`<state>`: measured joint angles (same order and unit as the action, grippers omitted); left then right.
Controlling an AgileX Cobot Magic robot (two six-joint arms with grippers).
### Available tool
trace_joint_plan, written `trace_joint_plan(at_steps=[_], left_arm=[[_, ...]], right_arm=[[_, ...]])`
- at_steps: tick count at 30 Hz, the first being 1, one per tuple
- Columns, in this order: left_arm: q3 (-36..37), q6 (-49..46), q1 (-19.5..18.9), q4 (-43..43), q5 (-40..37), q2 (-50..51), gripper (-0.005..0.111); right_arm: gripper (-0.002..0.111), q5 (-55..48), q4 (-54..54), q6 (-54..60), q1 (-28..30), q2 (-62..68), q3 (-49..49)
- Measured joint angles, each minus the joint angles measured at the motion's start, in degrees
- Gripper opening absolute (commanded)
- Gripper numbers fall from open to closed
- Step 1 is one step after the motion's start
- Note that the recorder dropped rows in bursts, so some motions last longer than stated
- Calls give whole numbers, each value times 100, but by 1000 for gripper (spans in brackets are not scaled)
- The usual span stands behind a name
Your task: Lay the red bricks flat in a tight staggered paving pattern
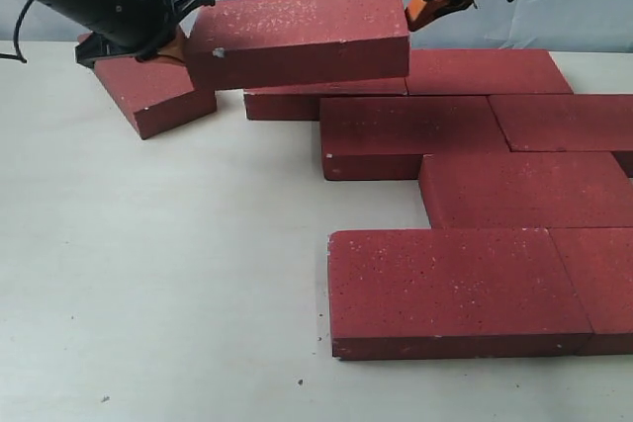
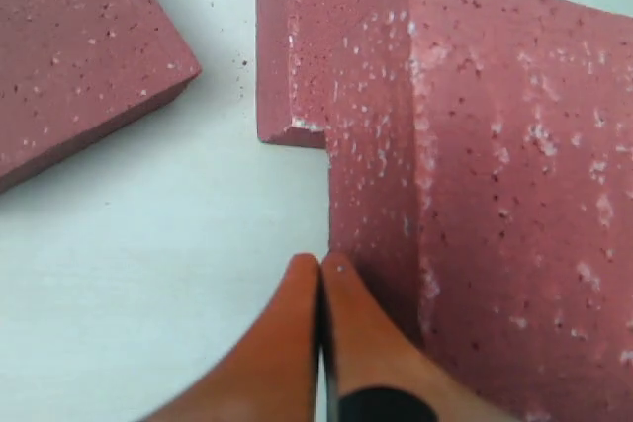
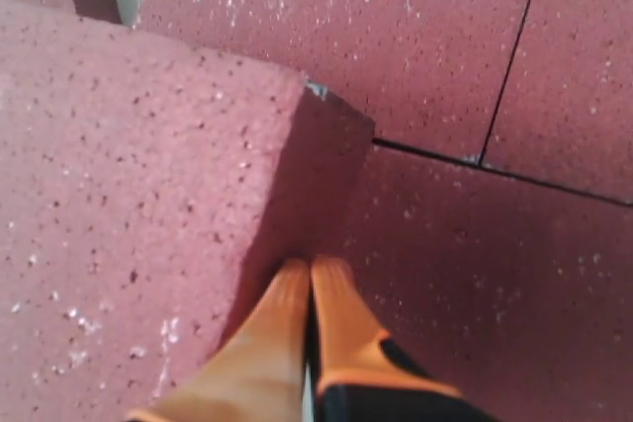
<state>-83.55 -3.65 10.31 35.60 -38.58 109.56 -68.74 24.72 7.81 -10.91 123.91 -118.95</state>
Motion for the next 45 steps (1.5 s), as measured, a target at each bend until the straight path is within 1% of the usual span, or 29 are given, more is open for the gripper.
trace_joint_plan(at_steps=[5, 10, 13, 14, 18, 20, 21, 22, 24, 28, 30, 35, 37, 39, 40, 45], left_arm=[[635, 24, 0, -289, 75, -446, 0], [1393, 24, 0, -693, 295, -961, 0], [1787, 24, 0, -800, 493, -1235, 0], [2055, 24, 0, -846, 638, -1405, 0], [2496, 24, -56, -880, 844, -1612, 0], [2754, 24, -251, -851, 909, -1662, 0], [2914, 4, -444, -851, 938, -1662, 0], [2973, -24, -541, -851, 954, -1662, 0], [3223, -197, -868, -851, 1042, -1662, 0], [3353, -263, -1274, -964, 1221, -1634, 0], [3367, -273, -1374, -1092, 1234, -1561, 0], [3367, -277, -1407, -1149, 1392, -1456, 0], [3367, -341, -1407, -1137, 1468, -1430, 0], [3367, -712, -1407, -778, 1505, -1295, 0], [3367, -1118, -1394, -411, 1505, -1165, 0], [3367, -2122, -1149, 666, 1423, -820, 0]], right_arm=[[-1, 254, -292, 34, -317, -498, 793], [-1, 604, -319, 100, -601, -905, 1509], [-1, 790, -340, 163, -752, -1030, 1907], [-1, 949, -350, 187, -839, -1086, 2217], [-1, 1268, -337, 227, -1003, -1128, 2687], [-1, 1498, -287, 281, -1148, -1128, 3011], [-1, 1640, -226, 309, -1252, -1128, 3197], [-1, 1731, -165, 320, -1308, -1128, 3273], [-1, 2028, -24, 342, -1541, -1128, 3396], [-1, 2242, 2, 355, -1903, -1104, 3399], [-1, 2295, 31, 355, -1963, -1036, 3409], [-1, 2271, -214, 105, -1759, -1147, 3420], [-1, 2090, -601, -118, -1653, -1200, 3420], [-1, 1828, -1240, -452, -1607, -1200, 3420], [-1, 1741, -1475, -575, -1598, -1147, 3420], [-1, 1743, -1475, -641, -1610, -833, 3420]])
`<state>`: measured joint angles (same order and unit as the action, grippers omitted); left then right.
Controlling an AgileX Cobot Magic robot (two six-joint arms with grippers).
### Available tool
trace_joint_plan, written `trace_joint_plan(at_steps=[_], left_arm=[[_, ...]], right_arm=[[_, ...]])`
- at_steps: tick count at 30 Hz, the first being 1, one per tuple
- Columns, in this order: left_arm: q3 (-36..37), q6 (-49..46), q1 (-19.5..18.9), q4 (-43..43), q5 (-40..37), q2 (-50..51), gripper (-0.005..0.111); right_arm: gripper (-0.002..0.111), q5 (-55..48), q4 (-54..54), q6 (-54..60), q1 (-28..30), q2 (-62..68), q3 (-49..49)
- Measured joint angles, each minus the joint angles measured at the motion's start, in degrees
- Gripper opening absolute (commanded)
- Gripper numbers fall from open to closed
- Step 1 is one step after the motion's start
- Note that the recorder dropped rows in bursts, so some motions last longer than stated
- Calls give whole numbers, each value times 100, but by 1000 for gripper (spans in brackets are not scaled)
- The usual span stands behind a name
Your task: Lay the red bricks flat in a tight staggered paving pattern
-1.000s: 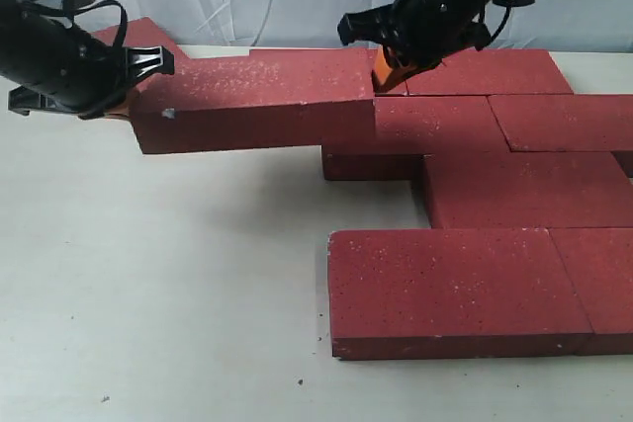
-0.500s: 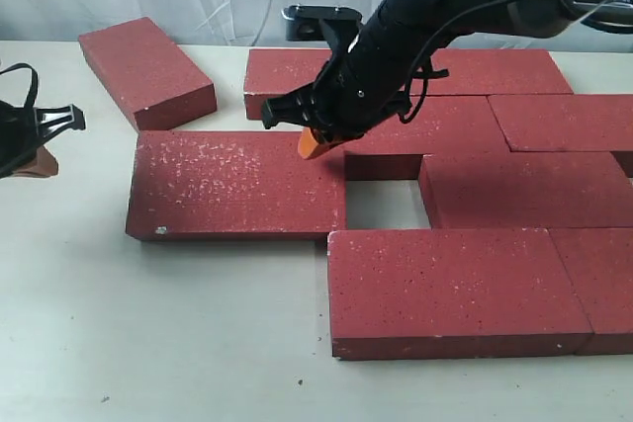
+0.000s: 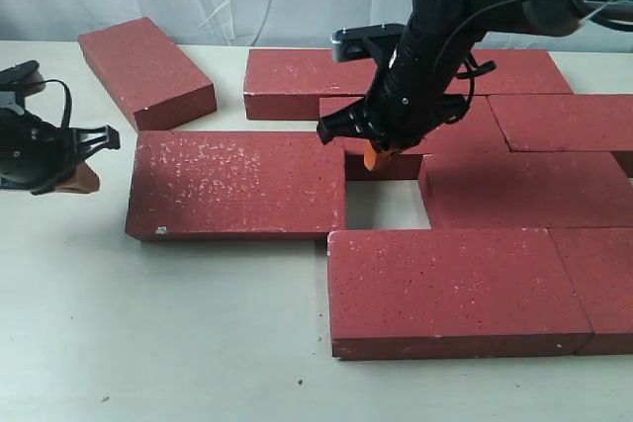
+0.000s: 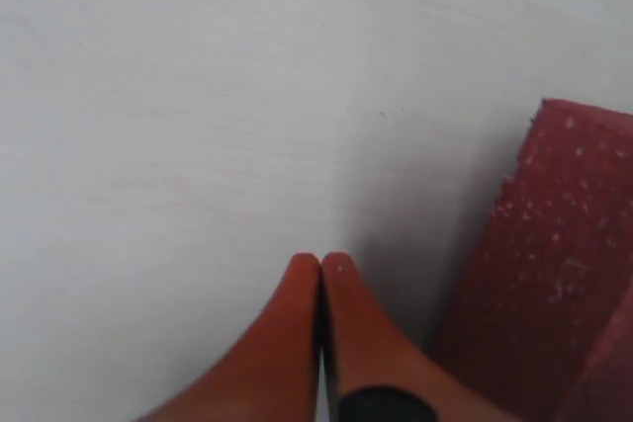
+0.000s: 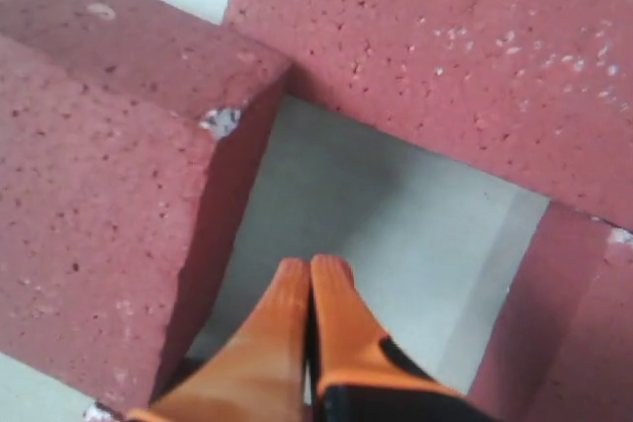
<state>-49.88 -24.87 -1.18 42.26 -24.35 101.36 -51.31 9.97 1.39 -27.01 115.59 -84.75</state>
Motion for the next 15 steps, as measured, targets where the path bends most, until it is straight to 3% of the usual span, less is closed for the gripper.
trace_joint_plan(at_steps=[7, 15], left_arm=[[0, -262, 64, 232, -25, 110, 0], [0, -294, -327, 179, -89, 110, 0]], right_arm=[[-1, 275, 430, 12, -279, 212, 11], [-1, 442, 621, 23, -639, 299, 11]])
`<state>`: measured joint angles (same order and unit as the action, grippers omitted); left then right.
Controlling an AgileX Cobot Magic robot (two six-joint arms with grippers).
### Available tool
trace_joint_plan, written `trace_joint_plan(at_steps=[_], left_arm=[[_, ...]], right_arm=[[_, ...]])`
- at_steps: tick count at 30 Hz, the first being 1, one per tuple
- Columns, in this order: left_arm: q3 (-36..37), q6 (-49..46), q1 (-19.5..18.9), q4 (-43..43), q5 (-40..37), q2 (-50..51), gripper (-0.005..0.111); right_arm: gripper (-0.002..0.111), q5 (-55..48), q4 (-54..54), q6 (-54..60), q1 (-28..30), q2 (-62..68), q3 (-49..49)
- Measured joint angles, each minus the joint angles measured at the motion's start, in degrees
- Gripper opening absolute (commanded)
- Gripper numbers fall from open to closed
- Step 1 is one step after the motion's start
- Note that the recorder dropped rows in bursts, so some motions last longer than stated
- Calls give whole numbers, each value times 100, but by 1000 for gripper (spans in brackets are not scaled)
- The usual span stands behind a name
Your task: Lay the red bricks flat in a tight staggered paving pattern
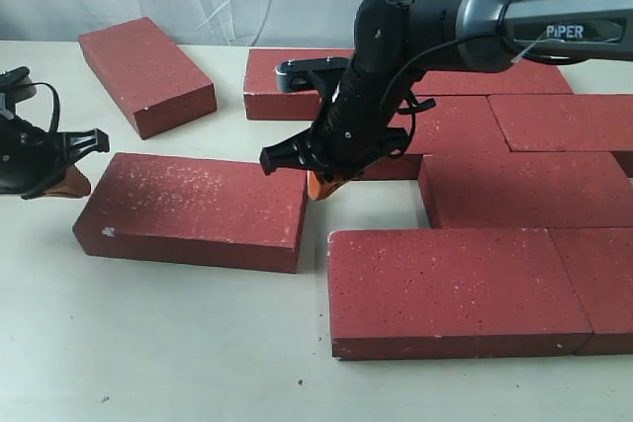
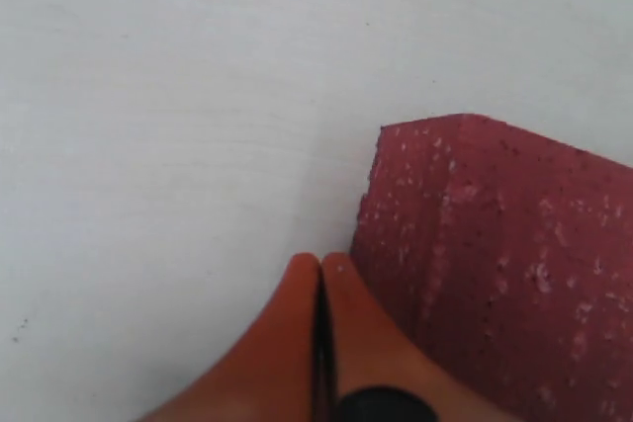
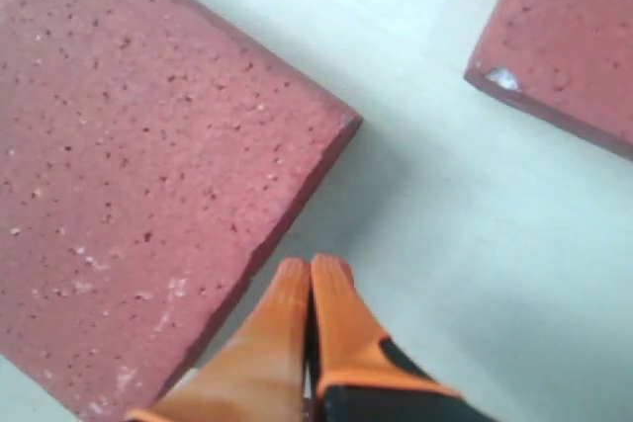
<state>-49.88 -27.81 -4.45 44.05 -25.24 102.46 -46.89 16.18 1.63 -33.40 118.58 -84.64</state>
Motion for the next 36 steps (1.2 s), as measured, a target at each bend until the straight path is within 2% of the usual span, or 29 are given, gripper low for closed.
trace_joint_plan(at_steps=[13, 21, 27, 30, 36], left_arm=[[0, 0, -66, -140, -139, 0, 0], [0, -10, -66, 122, -252, 0, 0], [0, -10, 269, 440, -331, 190, 0], [0, -10, 387, 652, -364, 322, 0], [0, -10, 387, 661, -202, 334, 0]], right_arm=[[-1, 38, -362, -343, 48, -232, 0], [-1, 164, -509, -406, 48, -594, 0], [-1, 180, -528, -406, 22, -735, 0], [-1, 31, -546, -228, -191, -735, 0], [-1, -473, -371, 135, -680, -735, 0]])
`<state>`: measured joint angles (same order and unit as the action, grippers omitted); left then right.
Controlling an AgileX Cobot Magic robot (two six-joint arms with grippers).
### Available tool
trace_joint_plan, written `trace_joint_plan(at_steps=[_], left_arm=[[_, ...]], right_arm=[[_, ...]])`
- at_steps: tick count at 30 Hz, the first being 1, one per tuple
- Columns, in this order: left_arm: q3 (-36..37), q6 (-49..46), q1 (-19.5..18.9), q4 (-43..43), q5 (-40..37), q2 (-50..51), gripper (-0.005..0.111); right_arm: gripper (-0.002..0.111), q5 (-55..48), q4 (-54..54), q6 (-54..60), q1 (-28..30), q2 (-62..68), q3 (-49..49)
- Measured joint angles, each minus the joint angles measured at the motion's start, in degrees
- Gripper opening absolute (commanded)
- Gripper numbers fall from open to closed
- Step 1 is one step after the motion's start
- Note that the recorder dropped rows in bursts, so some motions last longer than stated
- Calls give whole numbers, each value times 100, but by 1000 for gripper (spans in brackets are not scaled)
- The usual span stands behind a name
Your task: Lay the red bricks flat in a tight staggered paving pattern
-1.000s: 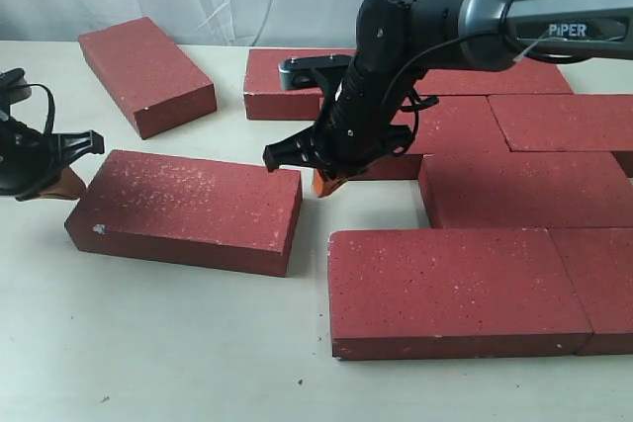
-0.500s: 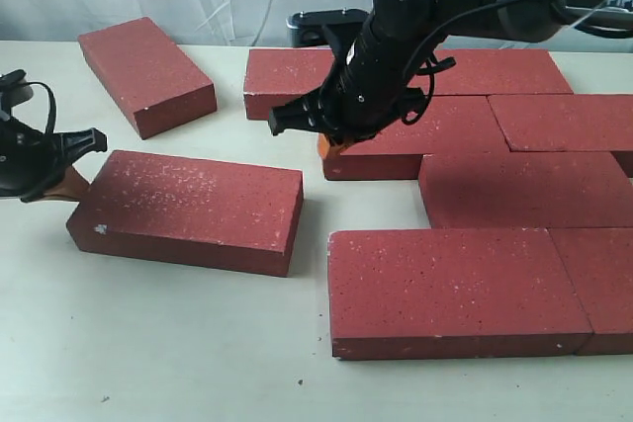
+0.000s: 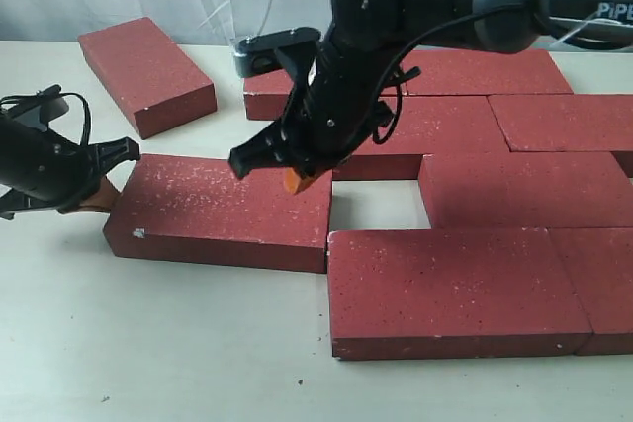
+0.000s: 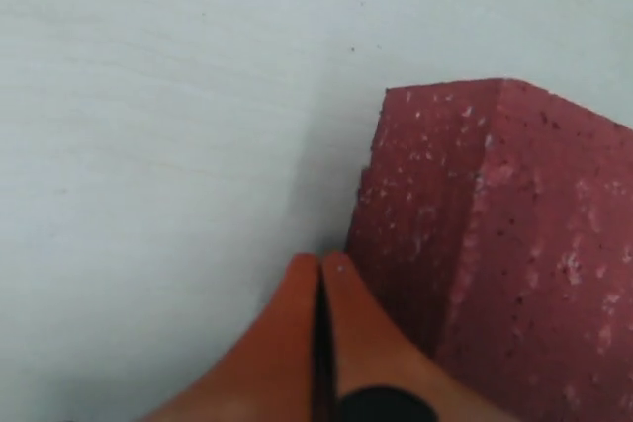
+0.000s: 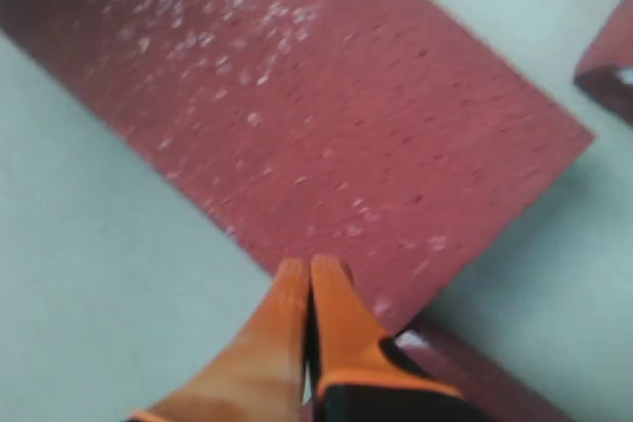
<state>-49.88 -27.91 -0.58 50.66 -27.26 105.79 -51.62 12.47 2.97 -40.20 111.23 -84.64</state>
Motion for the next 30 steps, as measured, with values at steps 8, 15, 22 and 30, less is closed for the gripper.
trace_joint_plan(at_steps=[8, 15, 22, 30], left_arm=[[0, 0, -256, -255, 171, 0, 0], [0, -60, -256, -266, 160, 0, 0], [0, -82, -256, -266, 149, 0, 0], [0, -82, -256, -266, 139, 0, 0]], right_arm=[[-1, -492, 11, 110, -685, 164, 126], [-1, -246, -479, -204, -685, 496, 252], [-1, -213, -1013, -556, -685, 496, 252], [-1, -213, -963, -613, -685, 496, 252]])
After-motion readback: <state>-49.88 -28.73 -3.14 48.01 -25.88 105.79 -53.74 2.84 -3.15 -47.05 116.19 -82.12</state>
